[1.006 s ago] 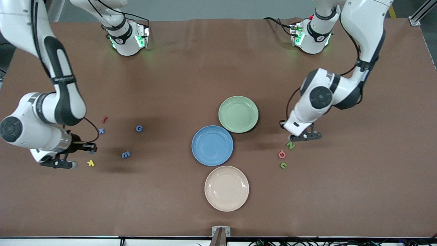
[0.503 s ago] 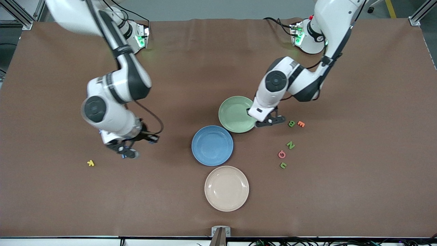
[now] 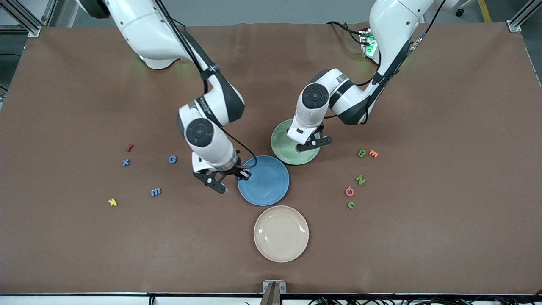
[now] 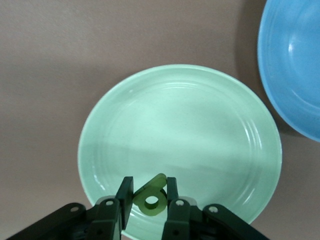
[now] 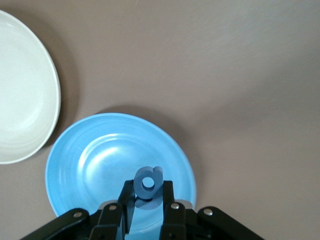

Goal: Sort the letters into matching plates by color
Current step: 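Lower b onto the green plate while the right gripper lowers g onto blue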

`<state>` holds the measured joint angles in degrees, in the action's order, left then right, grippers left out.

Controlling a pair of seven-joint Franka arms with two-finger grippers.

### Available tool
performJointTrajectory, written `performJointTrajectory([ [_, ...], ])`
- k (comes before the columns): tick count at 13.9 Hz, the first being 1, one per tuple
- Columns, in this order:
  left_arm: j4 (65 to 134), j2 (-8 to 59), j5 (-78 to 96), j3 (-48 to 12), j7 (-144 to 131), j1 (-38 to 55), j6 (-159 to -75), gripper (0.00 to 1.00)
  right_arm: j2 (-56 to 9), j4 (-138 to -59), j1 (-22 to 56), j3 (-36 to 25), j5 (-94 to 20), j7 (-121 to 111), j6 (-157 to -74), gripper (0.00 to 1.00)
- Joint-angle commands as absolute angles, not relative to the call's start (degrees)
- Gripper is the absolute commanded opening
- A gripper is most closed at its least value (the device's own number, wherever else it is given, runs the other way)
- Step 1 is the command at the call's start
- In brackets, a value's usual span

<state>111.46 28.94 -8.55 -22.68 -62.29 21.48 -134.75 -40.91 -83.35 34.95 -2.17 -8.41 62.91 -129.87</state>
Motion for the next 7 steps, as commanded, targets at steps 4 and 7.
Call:
performJointTrajectory([
  [4, 110.39, 29.45, -9.93, -22.59, -64.16, 21.36, -135.35, 0.56, -46.93, -77.69, 36.91, -3.08, -5.28, 66.18, -131.21, 0.01],
  [7, 111.44, 28.66, -10.02, -22.59, -62.67, 19.96, -135.35, 0.57, -47.9, -77.7, 37.44, -3.08, -4.84, 67.84, -131.83, 0.02],
])
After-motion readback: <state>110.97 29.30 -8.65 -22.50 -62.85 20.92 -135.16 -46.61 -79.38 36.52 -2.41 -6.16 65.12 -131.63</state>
